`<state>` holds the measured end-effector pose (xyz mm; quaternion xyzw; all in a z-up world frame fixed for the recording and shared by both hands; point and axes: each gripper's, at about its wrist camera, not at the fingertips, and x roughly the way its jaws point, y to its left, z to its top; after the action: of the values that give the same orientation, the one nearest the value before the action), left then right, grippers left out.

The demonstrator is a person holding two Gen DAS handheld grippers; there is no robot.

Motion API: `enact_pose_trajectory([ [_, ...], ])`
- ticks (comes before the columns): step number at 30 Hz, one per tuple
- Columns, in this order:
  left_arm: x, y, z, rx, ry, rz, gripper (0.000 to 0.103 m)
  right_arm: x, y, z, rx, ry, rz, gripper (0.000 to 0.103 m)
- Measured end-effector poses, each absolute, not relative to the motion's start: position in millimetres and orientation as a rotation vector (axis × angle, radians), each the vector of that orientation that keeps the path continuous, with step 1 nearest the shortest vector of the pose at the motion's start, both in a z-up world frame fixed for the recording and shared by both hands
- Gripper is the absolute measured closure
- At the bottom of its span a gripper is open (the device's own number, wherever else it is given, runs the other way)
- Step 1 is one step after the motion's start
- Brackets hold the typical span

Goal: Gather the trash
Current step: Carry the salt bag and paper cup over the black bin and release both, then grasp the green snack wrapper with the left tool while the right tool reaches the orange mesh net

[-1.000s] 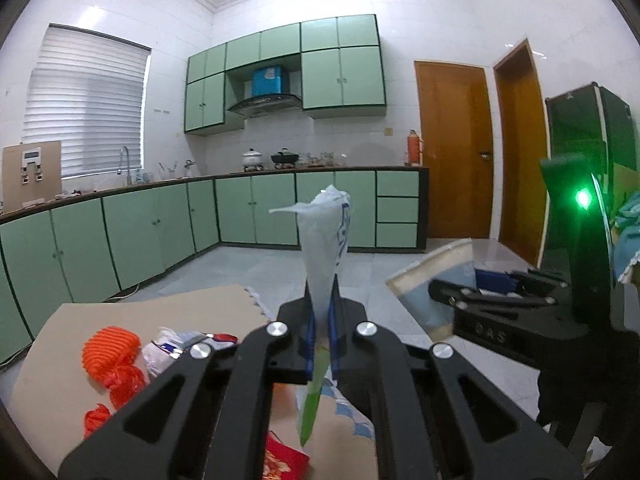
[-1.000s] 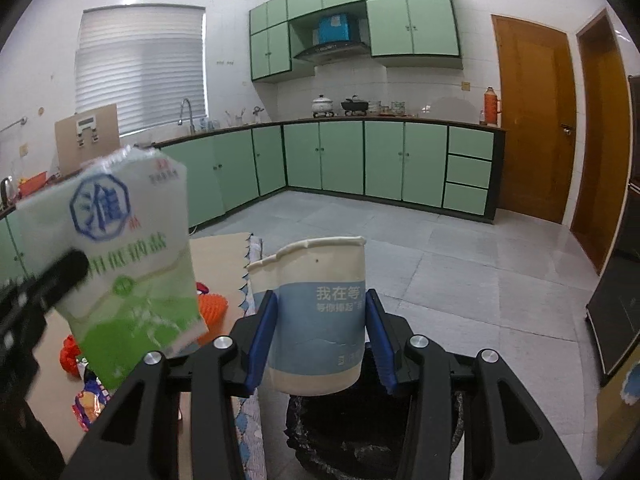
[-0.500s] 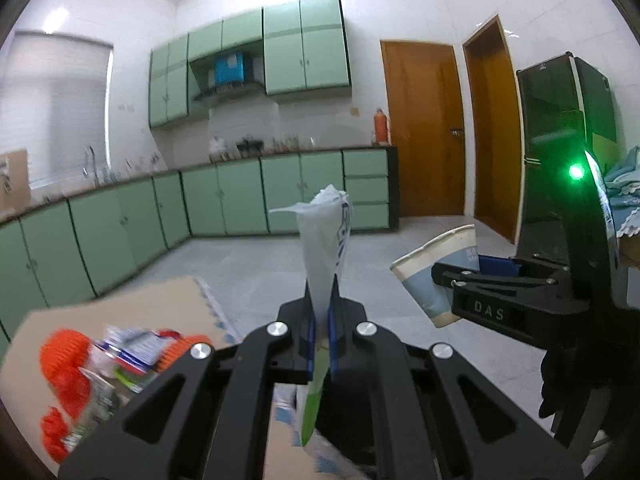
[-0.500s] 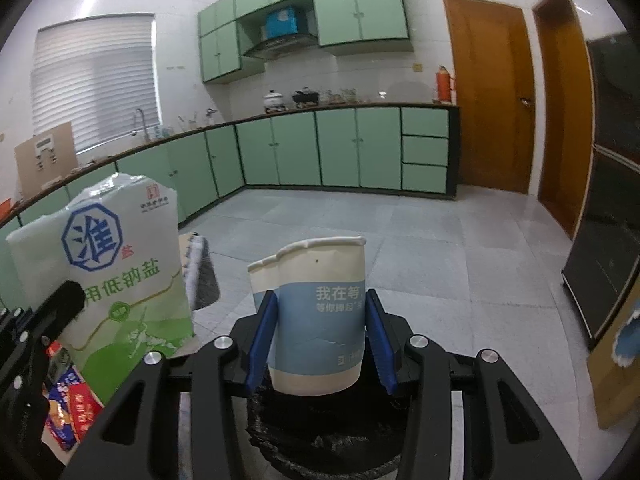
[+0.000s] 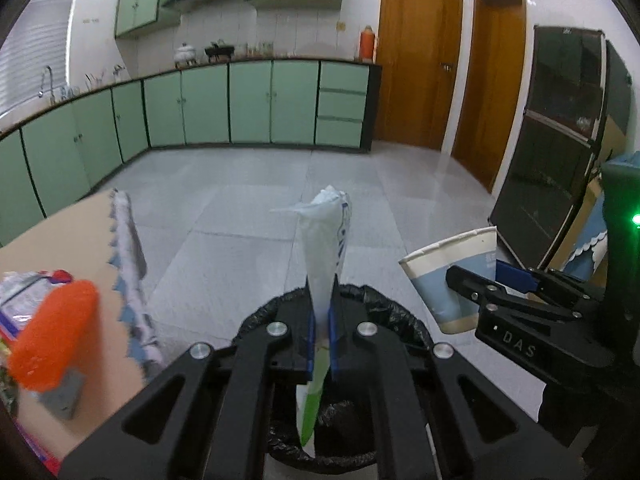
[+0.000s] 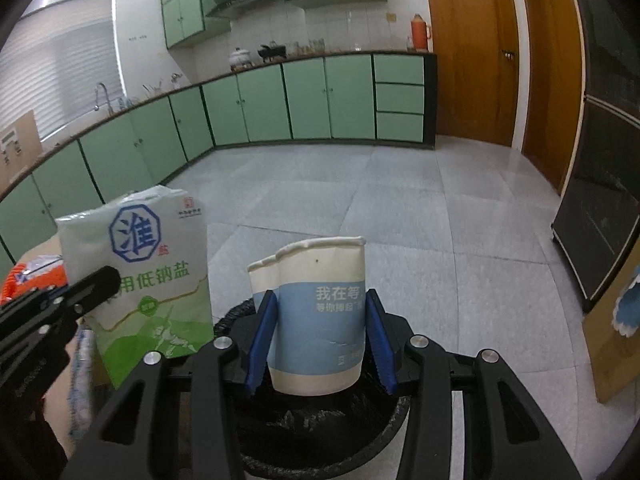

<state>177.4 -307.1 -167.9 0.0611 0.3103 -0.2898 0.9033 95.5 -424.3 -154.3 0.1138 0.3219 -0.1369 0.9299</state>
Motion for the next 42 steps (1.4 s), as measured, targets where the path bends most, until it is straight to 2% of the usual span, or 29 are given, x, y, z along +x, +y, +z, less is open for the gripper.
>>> enact_pose_trajectory([
  [2, 188.3, -312.3, -173.2, 0.12, 0.672, -0.601, 0.095, 102.7, -429.1, -162.4, 0.237, 0.675, -0.276, 0.055],
  [4, 199.1, -314.3, -176.7, 0.11, 0.689, -0.594, 0.079, 109.2, -433.2, -169.8, 0.241, 0.692, -0.279, 0.052],
  [5, 205.7, -314.6, -175.0, 0.105, 0.689, -0.587, 0.067, 112.3, -434.9, -172.2, 0.244, 0.7, -0.283, 0.05],
  [6, 207.9, -313.3, -173.1, 0.099, 0.688, -0.581, 0.06, 113.4, -436.5, -174.9, 0.248, 0.707, -0.292, 0.047],
  [8, 209.5, -311.6, -171.3, 0.101, 0.685, -0.575, 0.055, 114.0, -445.3, -180.9, 0.267, 0.716, -0.308, 0.03],
  [11, 209.9, -306.9, -164.8, 0.111, 0.669, -0.573, 0.052, 111.1, -449.3, -182.7, 0.267, 0.72, -0.327, 0.029],
  [12, 209.9, -303.1, -160.8, 0.108, 0.659, -0.571, 0.044, 109.2, -449.8, -182.3, 0.268, 0.72, -0.331, 0.027],
  [13, 207.7, -300.4, -157.6, 0.106, 0.654, -0.568, 0.035, 105.1, -449.6, -179.3, 0.276, 0.71, -0.341, 0.021],
  [17, 197.7, -280.4, -138.8, 0.081, 0.64, -0.576, 0.032, 93.0, -440.0, -164.8, 0.277, 0.665, -0.356, 0.007],
  [18, 193.9, -274.3, -133.3, 0.075, 0.626, -0.573, 0.03, 89.8, -433.6, -158.1, 0.269, 0.65, -0.356, 0.006],
  [27, 140.7, -149.2, -87.2, 0.076, 0.469, -0.342, 0.023, 74.2, -349.4, -114.0, 0.216, 0.535, -0.218, 0.006],
  [34, 110.2, -48.5, -103.6, 0.114, 0.469, -0.102, 0.023, 73.2, -253.4, -105.6, 0.164, 0.49, -0.07, 0.006],
  [39, 105.8, -19.2, -124.4, 0.084, 0.542, -0.068, 0.024, 78.1, -192.3, -109.2, 0.127, 0.481, 0.019, 0.006],
  [42, 104.2, -10.4, -131.7, 0.074, 0.554, -0.067, 0.028, 83.8, -175.4, -111.9, 0.121, 0.5, 0.039, 0.007],
])
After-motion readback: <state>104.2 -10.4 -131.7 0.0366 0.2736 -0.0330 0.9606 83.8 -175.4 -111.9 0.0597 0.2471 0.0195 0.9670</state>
